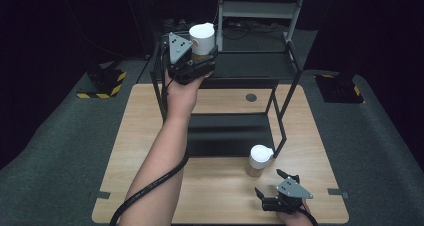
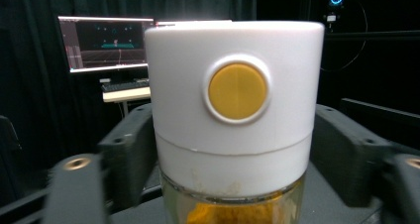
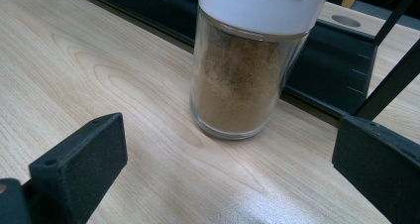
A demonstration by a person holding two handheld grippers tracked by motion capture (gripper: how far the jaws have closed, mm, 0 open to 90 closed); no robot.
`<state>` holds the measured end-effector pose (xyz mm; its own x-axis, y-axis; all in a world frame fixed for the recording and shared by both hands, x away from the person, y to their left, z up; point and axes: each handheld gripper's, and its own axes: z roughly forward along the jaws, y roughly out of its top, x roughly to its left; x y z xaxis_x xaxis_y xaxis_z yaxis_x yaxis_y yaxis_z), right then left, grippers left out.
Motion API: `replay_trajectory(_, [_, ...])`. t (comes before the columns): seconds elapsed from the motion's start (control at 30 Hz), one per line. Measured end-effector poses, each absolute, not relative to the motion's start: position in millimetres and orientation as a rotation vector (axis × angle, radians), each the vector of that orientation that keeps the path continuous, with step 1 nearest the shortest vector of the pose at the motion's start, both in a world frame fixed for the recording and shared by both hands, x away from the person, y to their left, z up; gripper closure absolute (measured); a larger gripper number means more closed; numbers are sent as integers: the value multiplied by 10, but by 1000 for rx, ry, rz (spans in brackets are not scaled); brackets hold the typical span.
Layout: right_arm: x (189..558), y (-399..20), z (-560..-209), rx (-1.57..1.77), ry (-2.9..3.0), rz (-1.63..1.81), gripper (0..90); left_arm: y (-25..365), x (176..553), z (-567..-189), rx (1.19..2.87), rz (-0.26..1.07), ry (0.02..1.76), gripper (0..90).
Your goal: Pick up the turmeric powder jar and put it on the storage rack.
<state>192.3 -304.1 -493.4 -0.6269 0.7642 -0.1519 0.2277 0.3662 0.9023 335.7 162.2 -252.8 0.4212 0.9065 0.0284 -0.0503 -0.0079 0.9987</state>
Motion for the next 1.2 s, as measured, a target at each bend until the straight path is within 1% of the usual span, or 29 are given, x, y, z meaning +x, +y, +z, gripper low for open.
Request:
replay_trajectory(0.1, [1923,-3038,-4934,853,2065,1233,0,1597,3354,-2490,1372,911,870,12])
replay_trajectory(0.13, [1922,-3038,-4934,852,2066,1233,0,1601,3352,-2487,1375,909,871,3])
replay_trajectory(0.7, [1921,-3029,-4934,844,2068,1227,0,1653,3149,-2508,1386,907,842,3])
replay_trajectory(1.2, [1921,-3022,-4931,838,2072,1222,0,1667,2822,-2643,1390,921,825,3])
